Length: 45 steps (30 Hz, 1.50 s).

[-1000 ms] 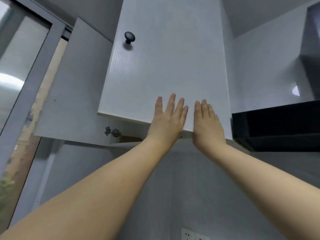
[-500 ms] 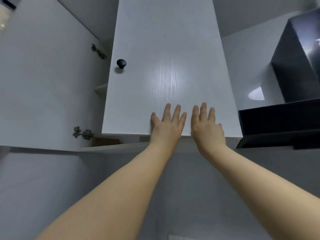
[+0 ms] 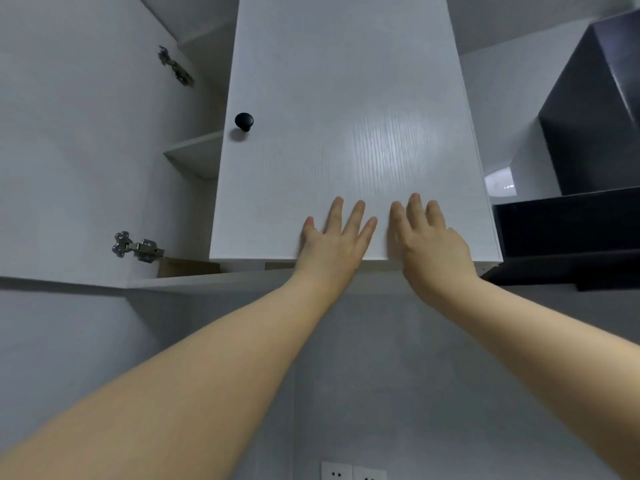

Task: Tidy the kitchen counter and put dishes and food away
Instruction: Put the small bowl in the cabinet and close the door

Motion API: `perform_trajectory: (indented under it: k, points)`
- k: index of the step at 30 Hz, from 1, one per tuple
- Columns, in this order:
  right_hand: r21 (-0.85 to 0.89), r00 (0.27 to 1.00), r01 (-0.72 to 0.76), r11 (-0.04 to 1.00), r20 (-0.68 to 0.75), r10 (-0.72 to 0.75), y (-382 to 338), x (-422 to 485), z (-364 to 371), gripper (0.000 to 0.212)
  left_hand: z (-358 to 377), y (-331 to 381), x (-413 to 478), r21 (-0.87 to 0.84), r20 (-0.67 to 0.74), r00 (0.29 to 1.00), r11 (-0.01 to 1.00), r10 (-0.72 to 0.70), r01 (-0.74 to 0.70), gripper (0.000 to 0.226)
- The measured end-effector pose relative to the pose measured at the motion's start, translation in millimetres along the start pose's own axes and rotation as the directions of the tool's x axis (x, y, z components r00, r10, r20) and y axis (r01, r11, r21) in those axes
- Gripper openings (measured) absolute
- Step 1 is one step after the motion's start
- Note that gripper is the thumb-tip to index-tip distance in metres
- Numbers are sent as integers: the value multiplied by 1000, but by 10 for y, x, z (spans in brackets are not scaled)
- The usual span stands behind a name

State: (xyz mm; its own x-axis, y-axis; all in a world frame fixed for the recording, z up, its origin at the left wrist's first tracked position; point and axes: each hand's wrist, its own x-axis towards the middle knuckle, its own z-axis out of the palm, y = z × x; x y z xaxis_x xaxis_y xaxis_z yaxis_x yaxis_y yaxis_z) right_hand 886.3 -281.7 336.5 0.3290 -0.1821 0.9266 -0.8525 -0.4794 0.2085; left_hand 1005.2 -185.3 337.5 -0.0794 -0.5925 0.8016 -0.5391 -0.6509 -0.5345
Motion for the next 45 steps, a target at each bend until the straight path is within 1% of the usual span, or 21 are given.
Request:
perform_trajectory:
  k: [3,6,11,15,18,21,26,30,35,38,41,45]
  points:
    - [36,994,98,995,-40,-97,131,-9,25,85,163,-73,-48,-22,-45,997,998,61,-63,74]
    - [36,987,154,987,-52,-152,204,5,76,93,322,-113,-102,-59,-81,993,994,88,-93,67]
    - [-5,990,120,993,-79,-120,122,88,226,105,486,8,-86,-134,-107,994,991,12,-27,76]
    - [-65,990,99,993,-92,-105,85,96,350,109,593,69,-49,-179,-89,996,984,-17,1,84]
    - [-92,990,108,990,-83,-115,73,99,412,108,672,136,-15,-229,-75,996,973,-45,27,86]
    - [-120,988,103,987,-101,-116,82,112,485,108,779,206,26,-247,-108,991,968,-75,46,87]
    - [-129,969,109,986,-205,-134,111,152,622,106,913,258,94,-290,-162,981,955,-110,59,86]
    - [-163,958,110,980,-246,-148,129,169,708,101,1054,314,169,-348,-213,966,935,-145,64,83]
    - [-216,957,90,972,-251,-145,135,175,765,95,1157,363,249,-423,-255,956,906,-142,22,80]
    - [-233,953,87,968,-263,-149,147,182,824,92,1219,397,296,-409,-263,955,912,-136,17,82]
    - [-244,953,76,967,-267,-142,144,192,847,94,1257,421,314,-389,-271,952,921,-145,29,83]
    - [-275,969,63,959,-215,-125,126,185,820,95,1270,423,302,-394,-254,958,919,-137,27,85]
